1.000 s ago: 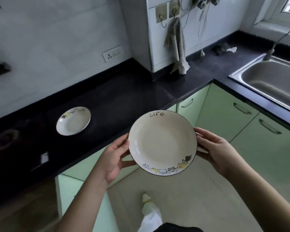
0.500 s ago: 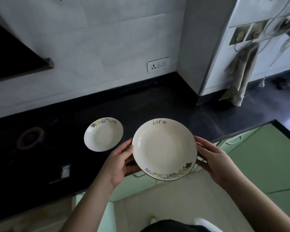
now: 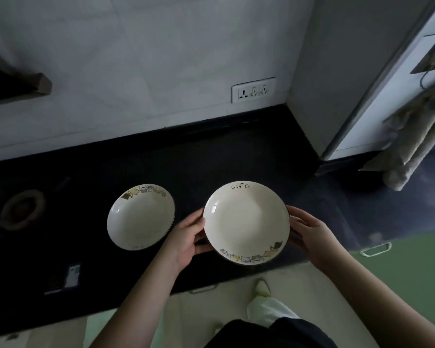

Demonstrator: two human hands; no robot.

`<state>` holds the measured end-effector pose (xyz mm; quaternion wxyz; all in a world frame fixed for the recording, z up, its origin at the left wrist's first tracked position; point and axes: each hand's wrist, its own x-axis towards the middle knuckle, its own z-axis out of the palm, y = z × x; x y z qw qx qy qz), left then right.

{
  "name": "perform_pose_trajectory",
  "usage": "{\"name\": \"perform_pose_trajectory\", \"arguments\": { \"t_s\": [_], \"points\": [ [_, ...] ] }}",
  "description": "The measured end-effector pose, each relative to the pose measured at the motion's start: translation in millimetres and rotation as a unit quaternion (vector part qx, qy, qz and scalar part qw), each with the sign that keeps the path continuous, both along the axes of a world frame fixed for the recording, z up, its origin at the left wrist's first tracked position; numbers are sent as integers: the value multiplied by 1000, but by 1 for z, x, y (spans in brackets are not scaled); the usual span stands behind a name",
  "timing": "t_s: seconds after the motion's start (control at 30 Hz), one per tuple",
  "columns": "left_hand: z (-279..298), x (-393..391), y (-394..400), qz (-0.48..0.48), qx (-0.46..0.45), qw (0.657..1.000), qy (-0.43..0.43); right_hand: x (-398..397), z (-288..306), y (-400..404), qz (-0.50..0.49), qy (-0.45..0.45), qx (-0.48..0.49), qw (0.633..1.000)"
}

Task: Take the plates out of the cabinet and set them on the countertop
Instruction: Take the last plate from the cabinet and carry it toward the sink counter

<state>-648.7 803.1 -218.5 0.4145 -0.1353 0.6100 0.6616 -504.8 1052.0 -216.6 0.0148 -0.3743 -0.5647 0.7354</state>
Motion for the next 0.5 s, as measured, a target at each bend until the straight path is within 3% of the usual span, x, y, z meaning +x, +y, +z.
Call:
{"name": "perform_pose_trajectory", "arguments": {
  "t_s": [0.5],
  "points": [
    [-56,-49,70,86,-110,989,-38,-89,-63,70,26,-75,-9,997]
  ]
}}
